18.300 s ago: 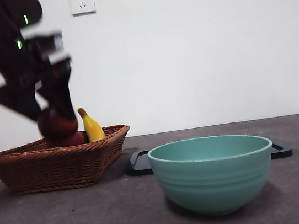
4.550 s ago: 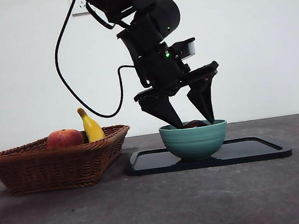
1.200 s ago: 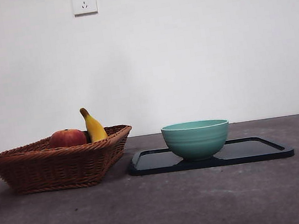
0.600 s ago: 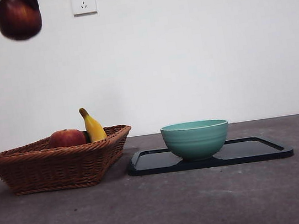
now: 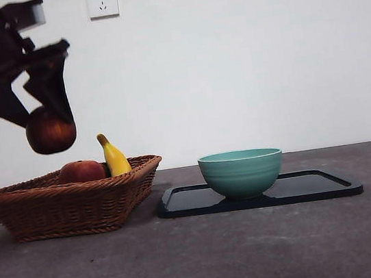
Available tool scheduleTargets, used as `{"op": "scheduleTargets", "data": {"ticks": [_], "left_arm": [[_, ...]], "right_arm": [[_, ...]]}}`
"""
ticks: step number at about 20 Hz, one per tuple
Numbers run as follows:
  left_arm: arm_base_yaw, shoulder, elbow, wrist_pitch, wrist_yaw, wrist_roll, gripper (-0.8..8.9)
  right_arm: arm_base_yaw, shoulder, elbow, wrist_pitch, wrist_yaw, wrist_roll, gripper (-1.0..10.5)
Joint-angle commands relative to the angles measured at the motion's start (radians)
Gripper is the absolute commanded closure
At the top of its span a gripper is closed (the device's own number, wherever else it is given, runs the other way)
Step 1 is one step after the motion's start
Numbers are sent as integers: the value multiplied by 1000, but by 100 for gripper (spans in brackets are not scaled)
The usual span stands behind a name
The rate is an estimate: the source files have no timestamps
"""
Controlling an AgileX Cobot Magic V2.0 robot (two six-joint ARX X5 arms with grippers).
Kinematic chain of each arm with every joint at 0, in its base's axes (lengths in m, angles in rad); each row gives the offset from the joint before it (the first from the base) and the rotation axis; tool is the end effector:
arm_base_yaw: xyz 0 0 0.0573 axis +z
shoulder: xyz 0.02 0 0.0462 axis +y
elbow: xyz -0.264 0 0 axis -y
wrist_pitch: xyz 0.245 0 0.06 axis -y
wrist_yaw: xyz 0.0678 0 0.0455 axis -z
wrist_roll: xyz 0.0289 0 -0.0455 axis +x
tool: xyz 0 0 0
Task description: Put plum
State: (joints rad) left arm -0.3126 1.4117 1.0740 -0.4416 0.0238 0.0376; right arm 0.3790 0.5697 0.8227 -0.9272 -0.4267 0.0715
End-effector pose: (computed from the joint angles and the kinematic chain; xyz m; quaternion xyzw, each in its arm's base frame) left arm 0.2834 -0.0923 0.2717 0.0718 0.3729 -0.1619 0.9108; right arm 0.0823 0.0457 0.3066 0.0389 0.3437 0.3579 0.8673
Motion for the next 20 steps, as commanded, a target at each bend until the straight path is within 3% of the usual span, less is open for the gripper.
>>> {"op": "scheduleTargets", "data": {"ticks": [1, 6, 20], "left_arm": [[2, 22, -33, 96, -3, 45, 538], [6, 74, -56, 174, -2, 78, 538], [5, 239, -56, 133, 3, 75, 532]], "right_arm": [[4, 3, 8, 10, -2, 23, 734], [4, 3, 8, 13, -2, 34, 734], [4, 3, 8, 14, 10, 56, 734]]}}
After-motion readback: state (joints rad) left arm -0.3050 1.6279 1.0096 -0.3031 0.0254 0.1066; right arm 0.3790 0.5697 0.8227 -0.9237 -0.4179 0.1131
